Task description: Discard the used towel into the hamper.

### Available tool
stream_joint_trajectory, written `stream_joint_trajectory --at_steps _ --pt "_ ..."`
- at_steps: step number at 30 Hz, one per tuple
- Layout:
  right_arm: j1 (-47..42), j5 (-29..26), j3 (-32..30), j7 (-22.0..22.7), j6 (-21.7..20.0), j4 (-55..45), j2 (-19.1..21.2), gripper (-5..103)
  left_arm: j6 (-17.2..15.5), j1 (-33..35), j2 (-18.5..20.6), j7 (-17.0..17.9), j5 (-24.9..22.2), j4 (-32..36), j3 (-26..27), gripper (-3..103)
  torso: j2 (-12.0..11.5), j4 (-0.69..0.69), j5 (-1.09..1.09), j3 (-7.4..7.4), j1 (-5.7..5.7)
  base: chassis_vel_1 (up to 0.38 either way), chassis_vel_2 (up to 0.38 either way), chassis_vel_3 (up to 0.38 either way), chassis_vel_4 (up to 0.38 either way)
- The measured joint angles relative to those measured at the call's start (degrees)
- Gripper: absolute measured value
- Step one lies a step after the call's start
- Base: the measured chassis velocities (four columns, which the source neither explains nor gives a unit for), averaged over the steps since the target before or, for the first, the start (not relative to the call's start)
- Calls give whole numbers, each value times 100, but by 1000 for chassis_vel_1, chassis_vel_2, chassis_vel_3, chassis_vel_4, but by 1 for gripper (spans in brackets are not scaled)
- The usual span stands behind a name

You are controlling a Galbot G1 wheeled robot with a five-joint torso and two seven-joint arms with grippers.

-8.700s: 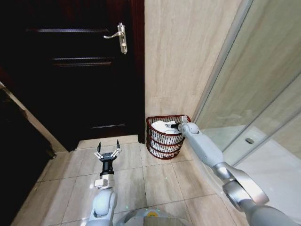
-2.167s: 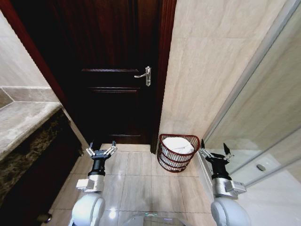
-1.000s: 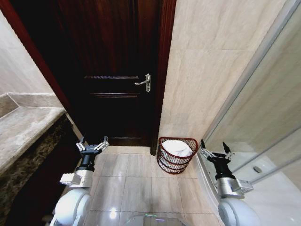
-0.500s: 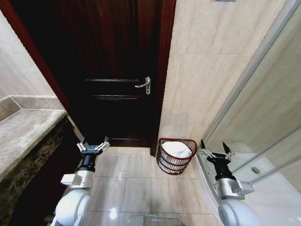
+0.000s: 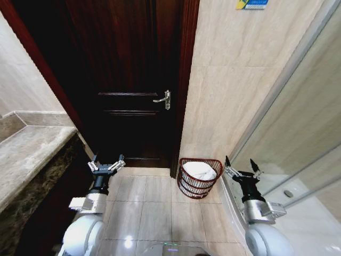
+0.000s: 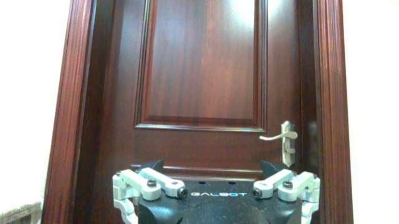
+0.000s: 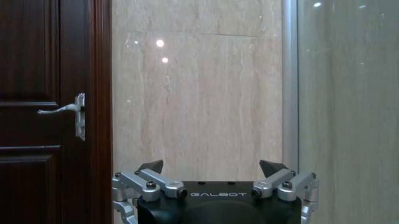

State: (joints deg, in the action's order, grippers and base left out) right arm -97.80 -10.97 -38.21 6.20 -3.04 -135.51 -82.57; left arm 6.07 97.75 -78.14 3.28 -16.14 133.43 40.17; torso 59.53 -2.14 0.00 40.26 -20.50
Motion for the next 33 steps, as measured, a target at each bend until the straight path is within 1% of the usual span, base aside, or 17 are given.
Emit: stream_joint_trajectory --at_steps 3,6,8,10,12,14,16,18,22,23,32,33 --pt "-1 0 -2 2 0 5 -16 100 -57 -5 -4 -5 -54 43 -32 100 85 0 0 47 -39 0 0 0 0" --pt "4 -2 0 2 0 10 -20 100 -208 5 -19 20 -303 152 -80 100 199 0 0 112 -88 0 0 0 0" --pt "7 -2 2 3 0 10 -21 100 -223 6 -21 26 -328 164 -82 100 220 0 0 123 -97 0 0 0 0" --pt "27 -4 25 7 -9 5 -31 100 -251 8 -27 58 -373 175 -84 100 307 0 0 171 -136 0 0 0 0" --pt "35 -5 34 12 -15 3 -35 100 -258 7 -31 67 -373 175 -84 100 333 0 0 185 -149 0 0 0 0" --pt "43 -5 50 25 -21 -3 -38 100 -265 6 -40 83 -332 175 -84 100 393 0 0 217 -176 0 0 0 0" --pt "50 -5 57 32 -26 -13 -38 100 -259 -6 -58 96 -158 140 -74 100 466 0 0 254 -211 0 0 0 0" --pt "53 -5 57 36 -28 -16 -34 100 -246 -17 -65 105 -80 120 -67 100 507 0 0 275 -231 0 0 0 0" --pt "65 -6 57 42 -38 -24 -25 100 -240 -26 -76 142 15 103 -44 100 650 0 0 359 -291 0 0 0 0" --pt "65 -6 57 42 -38 -24 -25 100 -240 -26 -76 142 15 103 -44 100 650 0 0 359 -291 0 0 0 0" --pt "48 14 118 49 -52 -69 -39 100 -233 -17 -98 156 34 79 -34 100 946 0 0 523 -424 0 0 0 0" --pt "48 14 118 49 -52 -69 -39 100 -233 -17 -98 156 34 79 -34 100 946 0 0 523 -424 0 0 0 0"
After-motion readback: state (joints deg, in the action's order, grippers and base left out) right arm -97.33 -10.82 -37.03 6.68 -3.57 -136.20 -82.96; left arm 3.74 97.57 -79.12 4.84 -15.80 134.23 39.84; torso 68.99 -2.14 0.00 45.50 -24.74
